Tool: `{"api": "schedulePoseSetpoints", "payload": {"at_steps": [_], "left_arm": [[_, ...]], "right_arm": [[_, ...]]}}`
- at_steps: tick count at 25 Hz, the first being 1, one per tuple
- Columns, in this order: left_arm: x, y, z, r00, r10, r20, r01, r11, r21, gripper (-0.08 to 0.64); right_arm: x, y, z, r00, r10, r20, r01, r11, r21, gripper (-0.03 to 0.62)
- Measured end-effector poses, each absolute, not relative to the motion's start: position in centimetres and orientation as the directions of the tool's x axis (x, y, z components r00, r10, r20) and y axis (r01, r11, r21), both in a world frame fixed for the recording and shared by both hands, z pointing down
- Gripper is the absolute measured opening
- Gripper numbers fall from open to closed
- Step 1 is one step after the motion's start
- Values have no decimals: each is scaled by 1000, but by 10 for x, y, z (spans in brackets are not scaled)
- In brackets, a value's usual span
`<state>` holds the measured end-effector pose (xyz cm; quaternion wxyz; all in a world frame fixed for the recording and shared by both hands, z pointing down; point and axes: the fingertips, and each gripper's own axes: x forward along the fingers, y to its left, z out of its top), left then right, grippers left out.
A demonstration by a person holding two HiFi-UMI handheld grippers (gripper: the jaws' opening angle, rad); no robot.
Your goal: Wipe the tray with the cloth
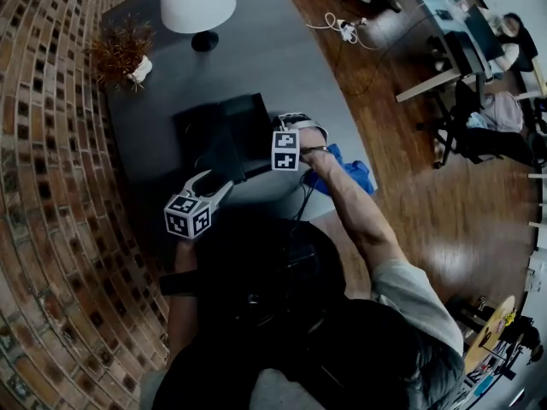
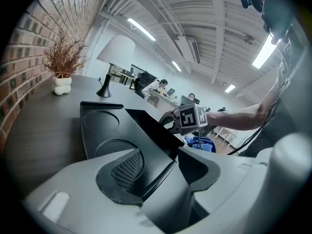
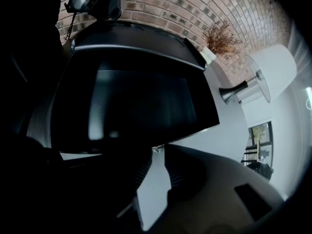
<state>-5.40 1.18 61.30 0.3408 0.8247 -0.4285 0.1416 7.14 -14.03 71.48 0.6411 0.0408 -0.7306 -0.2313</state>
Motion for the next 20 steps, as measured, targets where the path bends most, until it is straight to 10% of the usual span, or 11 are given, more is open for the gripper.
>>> {"api": "schedulePoseSetpoints", "payload": {"at_steps": [4, 7, 11, 14, 16, 20], "left_arm": [[-53, 15, 609, 587, -624, 515, -806, -396, 439, 238], [-53, 7, 605, 598, -633, 492, -796, -398, 455, 238], [-56, 10, 608, 612, -631, 476, -781, -389, 489, 238], [-59, 10, 608, 617, -638, 461, -773, -381, 507, 238], [-59, 8, 607, 622, -639, 451, -766, -381, 517, 238], [-66, 9, 606, 617, -643, 453, -770, -376, 515, 238]], "right_arm": [[111, -159, 692, -132, -459, 878, 97, 876, 473, 115], [152, -178, 625, -248, -525, 815, -272, 845, 461, 114], [210, -168, 530, -539, -624, 566, -721, 689, 73, 97], [263, -141, 498, -613, -668, 423, -787, 561, -255, 112], [294, -117, 517, -592, -627, 507, -799, 537, -269, 322], [333, -56, 602, -421, -404, 812, -773, 629, -88, 434]]}}
